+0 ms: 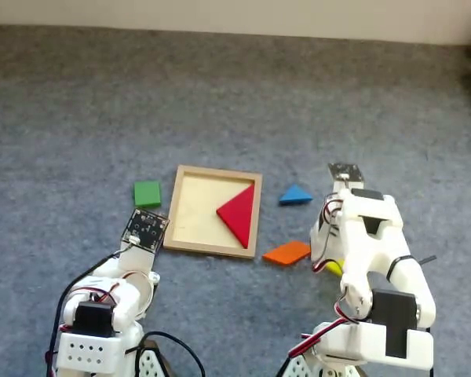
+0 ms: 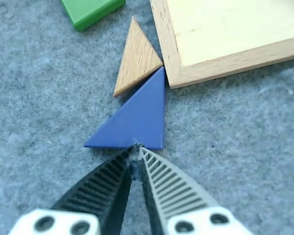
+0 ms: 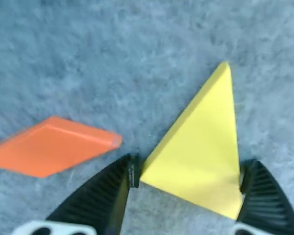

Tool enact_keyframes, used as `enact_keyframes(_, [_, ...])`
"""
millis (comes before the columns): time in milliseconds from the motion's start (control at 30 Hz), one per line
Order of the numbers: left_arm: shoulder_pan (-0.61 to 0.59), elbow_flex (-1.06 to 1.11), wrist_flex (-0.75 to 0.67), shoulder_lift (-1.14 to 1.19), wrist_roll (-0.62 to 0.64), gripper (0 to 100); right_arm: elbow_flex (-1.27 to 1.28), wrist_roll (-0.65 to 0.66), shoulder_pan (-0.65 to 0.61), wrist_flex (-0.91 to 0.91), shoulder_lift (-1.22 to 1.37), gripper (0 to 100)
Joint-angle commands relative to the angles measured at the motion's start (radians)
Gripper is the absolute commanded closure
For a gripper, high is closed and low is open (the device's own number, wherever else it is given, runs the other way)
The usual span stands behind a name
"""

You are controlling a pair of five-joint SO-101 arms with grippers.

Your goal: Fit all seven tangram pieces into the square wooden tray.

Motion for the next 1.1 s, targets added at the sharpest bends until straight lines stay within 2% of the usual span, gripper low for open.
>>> enact_keyframes(0, [-0.001, 0.019, 0.006, -0.038, -0.003, 99, 0.004, 0.003, -0.012, 0.035, -0.018, 67.6])
enact_keyframes(567, [-0.001, 0.019, 0.006, -0.038, -0.003, 99, 0.007, 0.003, -0.015, 0.015, -0.015, 67.8])
enact_keyframes(800, [-0.001, 0.019, 0.006, -0.038, -0.003, 99, 0.008, 0.028, -0.015, -0.054, -0.016, 81.4])
enact_keyframes(1067, [-0.001, 0.019, 0.006, -0.038, -0.003, 99, 0.008, 0.064, 0.021, -0.050, -0.062, 82.0])
